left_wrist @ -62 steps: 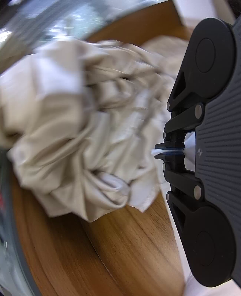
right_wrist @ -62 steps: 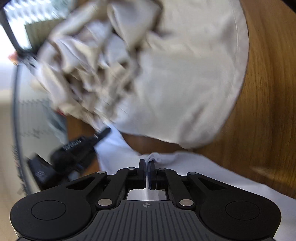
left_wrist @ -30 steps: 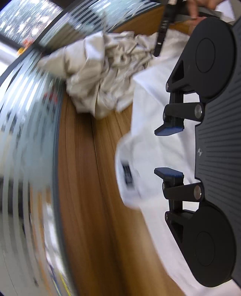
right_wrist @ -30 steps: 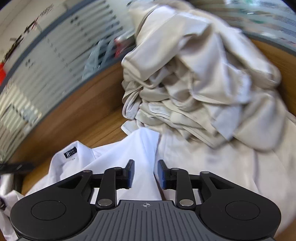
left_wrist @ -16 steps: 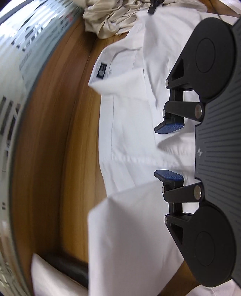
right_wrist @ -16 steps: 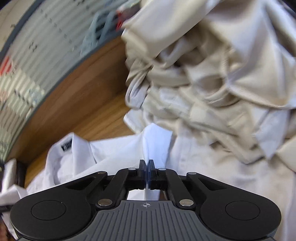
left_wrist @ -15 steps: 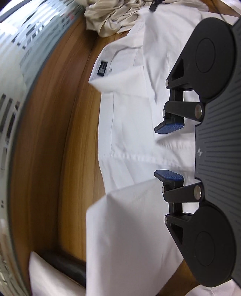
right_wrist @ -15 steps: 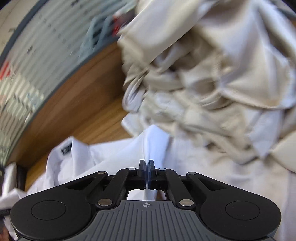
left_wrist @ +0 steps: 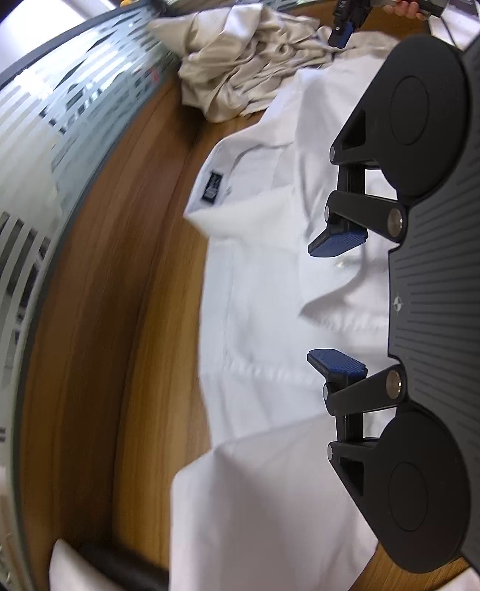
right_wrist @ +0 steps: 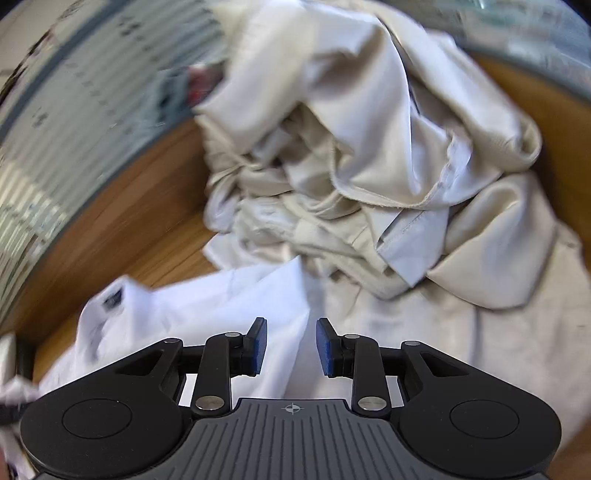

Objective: Fold clothes

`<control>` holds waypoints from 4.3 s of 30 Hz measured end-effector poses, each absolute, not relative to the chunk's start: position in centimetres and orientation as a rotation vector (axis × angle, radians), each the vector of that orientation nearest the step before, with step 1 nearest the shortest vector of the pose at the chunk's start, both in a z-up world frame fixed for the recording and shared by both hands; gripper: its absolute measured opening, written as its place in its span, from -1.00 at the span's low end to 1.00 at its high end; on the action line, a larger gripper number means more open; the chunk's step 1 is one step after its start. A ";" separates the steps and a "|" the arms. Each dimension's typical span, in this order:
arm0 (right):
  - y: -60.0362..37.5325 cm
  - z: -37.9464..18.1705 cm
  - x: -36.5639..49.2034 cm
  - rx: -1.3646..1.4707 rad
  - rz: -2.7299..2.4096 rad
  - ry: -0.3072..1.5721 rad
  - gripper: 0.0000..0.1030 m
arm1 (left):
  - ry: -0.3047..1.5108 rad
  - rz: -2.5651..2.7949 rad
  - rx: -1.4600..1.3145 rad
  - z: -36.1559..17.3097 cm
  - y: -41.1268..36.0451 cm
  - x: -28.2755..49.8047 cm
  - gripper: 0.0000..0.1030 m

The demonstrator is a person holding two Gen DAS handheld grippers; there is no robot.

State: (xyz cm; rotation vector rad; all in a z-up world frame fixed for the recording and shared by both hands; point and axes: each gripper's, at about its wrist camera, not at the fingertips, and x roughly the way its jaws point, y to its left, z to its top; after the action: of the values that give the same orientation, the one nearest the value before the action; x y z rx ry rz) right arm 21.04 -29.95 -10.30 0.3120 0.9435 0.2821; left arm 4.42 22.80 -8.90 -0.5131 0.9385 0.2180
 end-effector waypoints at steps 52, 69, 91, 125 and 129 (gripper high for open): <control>-21.3 -7.5 11.5 -0.640 0.618 0.809 -0.62 | 0.920 0.273 -0.592 -6.2 21.1 -1.5 -0.86; -21.4 -9.1 16.5 -0.279 0.529 0.961 -0.54 | 1.065 0.353 -0.573 -10.9 22.1 -6.1 -0.82; -24.4 -13.6 14.1 -0.204 0.377 1.087 -0.68 | 1.091 0.302 -0.519 -12.3 22.1 -6.1 -0.39; -17.1 -6.2 6.6 -0.247 0.528 0.987 -0.32 | 0.837 0.857 -0.611 -9.7 37.1 -18.9 0.38; -16.9 -5.9 5.8 -0.241 0.528 0.978 -0.30 | 0.822 0.741 -0.584 -8.3 36.7 -18.9 -0.68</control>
State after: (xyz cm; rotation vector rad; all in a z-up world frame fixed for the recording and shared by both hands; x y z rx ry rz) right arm 5.77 -16.88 -5.88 -0.2414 0.9778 0.5279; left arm -18.92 36.67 -8.26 -0.5844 0.8220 0.7405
